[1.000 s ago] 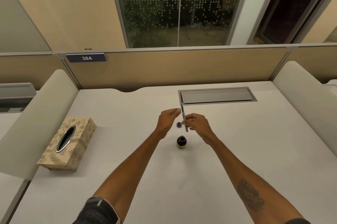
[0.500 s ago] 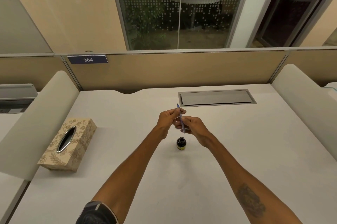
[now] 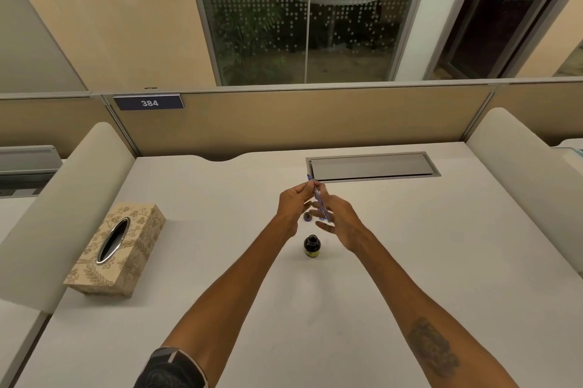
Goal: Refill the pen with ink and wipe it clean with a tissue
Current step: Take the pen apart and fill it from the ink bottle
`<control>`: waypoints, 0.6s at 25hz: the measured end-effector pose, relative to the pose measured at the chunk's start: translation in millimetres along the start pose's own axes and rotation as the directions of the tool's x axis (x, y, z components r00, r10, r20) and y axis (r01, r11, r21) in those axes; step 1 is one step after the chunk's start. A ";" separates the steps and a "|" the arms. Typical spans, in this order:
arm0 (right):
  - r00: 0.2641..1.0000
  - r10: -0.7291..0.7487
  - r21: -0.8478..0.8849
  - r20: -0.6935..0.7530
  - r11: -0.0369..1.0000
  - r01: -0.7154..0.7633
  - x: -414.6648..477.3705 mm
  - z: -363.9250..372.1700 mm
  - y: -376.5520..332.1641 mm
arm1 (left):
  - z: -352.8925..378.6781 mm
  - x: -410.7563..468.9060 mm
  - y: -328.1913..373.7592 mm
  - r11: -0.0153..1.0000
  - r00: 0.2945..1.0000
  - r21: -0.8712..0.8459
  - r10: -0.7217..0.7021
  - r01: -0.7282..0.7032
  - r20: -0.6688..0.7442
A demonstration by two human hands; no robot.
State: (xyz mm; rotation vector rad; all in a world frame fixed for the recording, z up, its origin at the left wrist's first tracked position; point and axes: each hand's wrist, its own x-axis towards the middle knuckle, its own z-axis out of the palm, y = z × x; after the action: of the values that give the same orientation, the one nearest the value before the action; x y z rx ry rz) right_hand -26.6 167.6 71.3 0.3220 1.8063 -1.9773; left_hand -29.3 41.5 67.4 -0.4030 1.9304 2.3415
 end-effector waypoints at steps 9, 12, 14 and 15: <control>0.997 0.036 0.241 0.070 0.969 -0.052 -4.6 0.7 0.2 | -4.8 3.3 1.0 1.000 0.999 -0.021 -0.010 0.011 0.032; 0.996 0.021 0.259 0.087 0.965 -0.043 -2.2 1.3 -0.2 | -7.2 4.5 -0.4 0.999 0.999 -0.047 -0.013 0.014 0.040; 0.993 0.043 0.300 0.108 0.951 -0.073 -1.7 2.7 0.4 | -7.9 5.2 -0.9 0.999 1.000 -0.039 -0.024 0.025 0.014; 0.993 0.047 0.315 0.109 0.946 -0.080 -2.2 3.5 0.0 | -8.0 5.7 -1.4 0.999 1.000 -0.039 -0.025 0.026 0.016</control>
State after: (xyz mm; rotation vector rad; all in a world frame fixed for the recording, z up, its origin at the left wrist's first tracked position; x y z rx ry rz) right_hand -24.3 164.5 72.7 0.3681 1.3947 -2.1966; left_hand -33.2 33.4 63.2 -0.4090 1.8645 2.3626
